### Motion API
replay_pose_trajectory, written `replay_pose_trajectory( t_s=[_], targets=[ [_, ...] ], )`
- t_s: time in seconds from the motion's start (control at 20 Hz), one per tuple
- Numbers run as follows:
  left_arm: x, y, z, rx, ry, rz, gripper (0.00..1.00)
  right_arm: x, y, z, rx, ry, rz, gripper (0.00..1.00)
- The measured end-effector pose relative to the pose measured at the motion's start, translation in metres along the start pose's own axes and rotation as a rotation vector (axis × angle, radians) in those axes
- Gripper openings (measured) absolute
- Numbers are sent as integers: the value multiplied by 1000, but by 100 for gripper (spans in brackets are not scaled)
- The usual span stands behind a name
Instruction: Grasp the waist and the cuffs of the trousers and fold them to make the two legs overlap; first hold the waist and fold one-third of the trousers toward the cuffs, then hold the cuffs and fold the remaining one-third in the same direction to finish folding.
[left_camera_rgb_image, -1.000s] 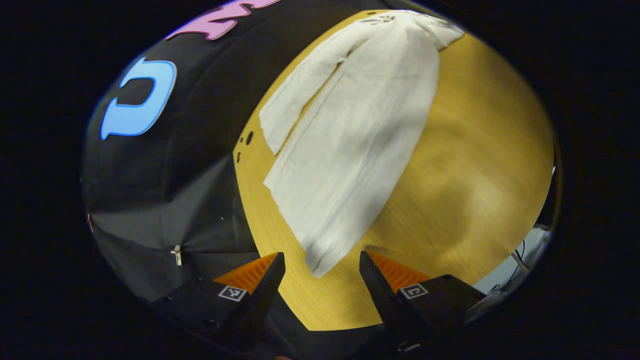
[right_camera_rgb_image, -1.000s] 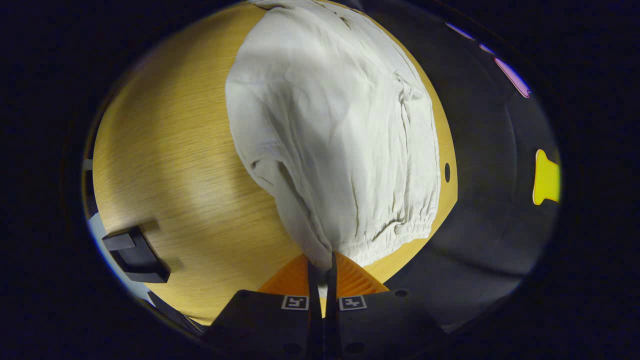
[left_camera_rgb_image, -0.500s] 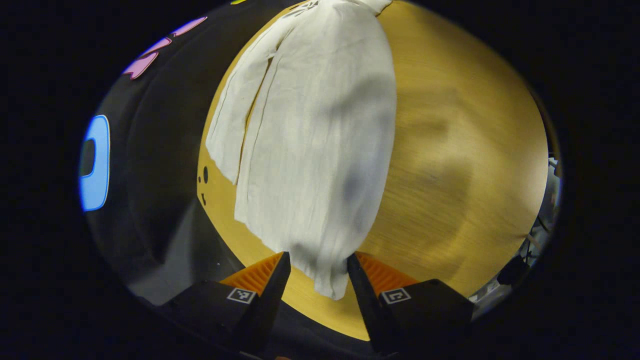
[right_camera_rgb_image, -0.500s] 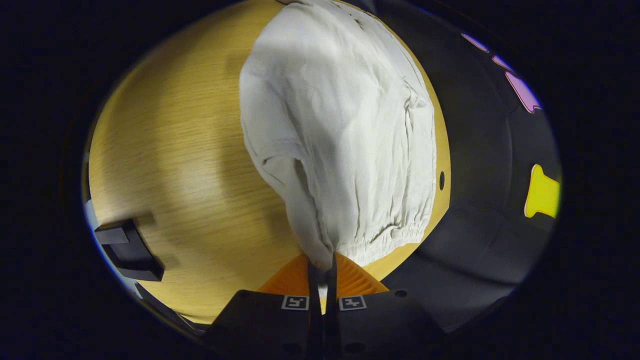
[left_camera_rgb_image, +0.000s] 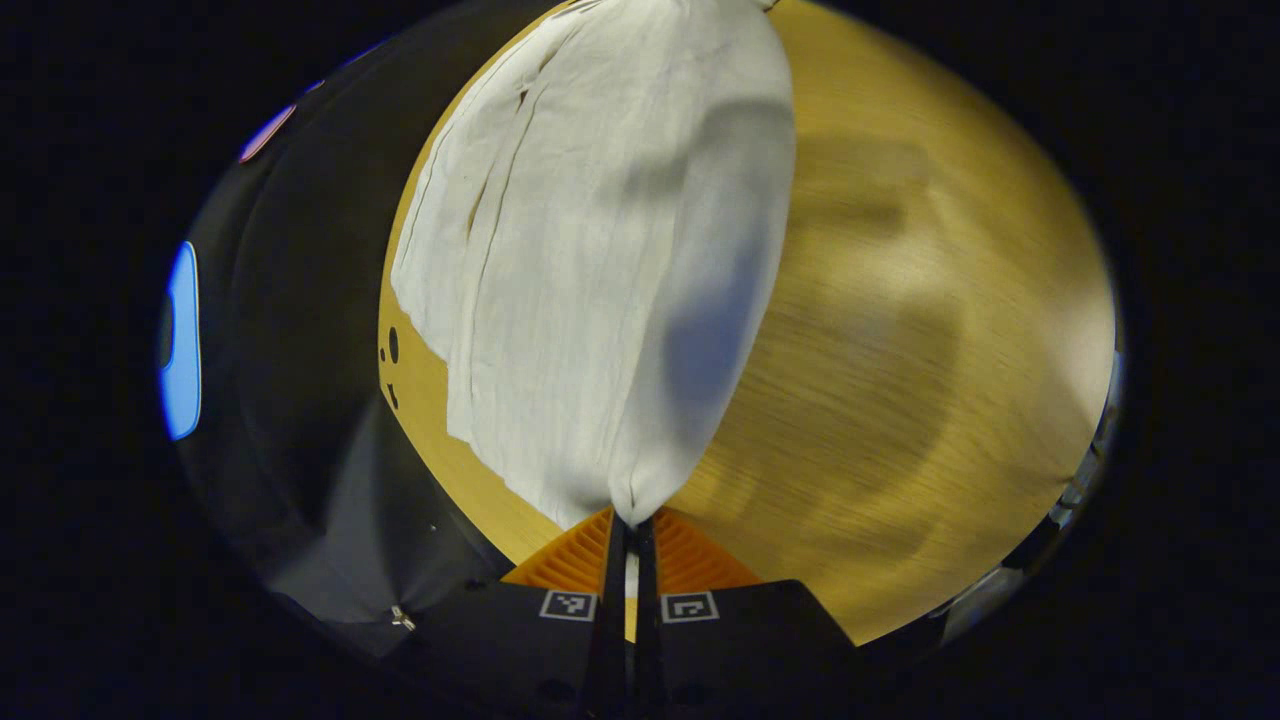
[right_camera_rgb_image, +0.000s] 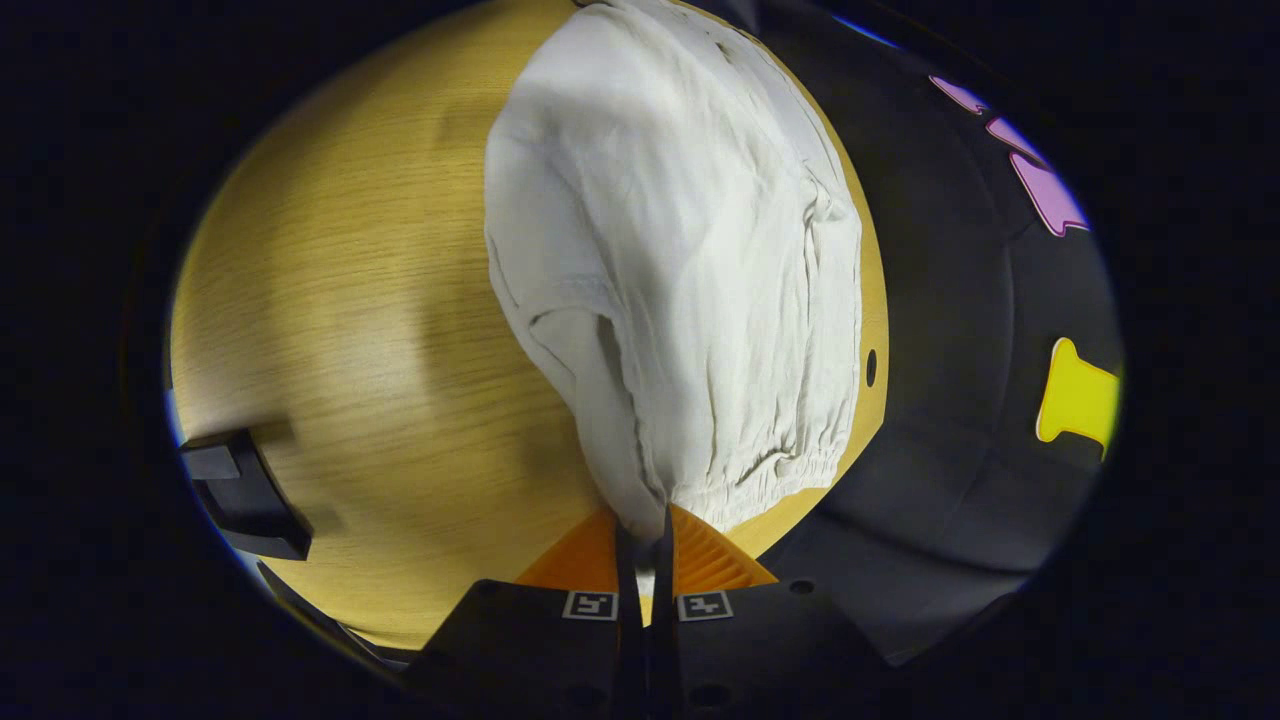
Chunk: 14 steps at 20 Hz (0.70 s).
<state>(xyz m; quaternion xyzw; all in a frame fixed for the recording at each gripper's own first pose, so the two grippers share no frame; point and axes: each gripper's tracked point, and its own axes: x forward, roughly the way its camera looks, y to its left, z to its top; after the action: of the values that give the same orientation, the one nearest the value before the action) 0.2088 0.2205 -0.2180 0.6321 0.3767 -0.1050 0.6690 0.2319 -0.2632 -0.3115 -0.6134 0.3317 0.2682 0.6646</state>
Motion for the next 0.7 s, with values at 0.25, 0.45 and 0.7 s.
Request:
replay_pose_trajectory(
  t_s=[0.25,0.45,0.7],
  targets=[
    [-5,3,7,-120,7,61,5,4,-8,-10,116,6,-16,7],
    [-21,13,19,-221,-16,166,5,-8,-25,-8,291,-19,-89,7],
    [-57,58,46,-316,-62,288,5,-31,-64,-2,548,-74,-164,7]
  ],
)
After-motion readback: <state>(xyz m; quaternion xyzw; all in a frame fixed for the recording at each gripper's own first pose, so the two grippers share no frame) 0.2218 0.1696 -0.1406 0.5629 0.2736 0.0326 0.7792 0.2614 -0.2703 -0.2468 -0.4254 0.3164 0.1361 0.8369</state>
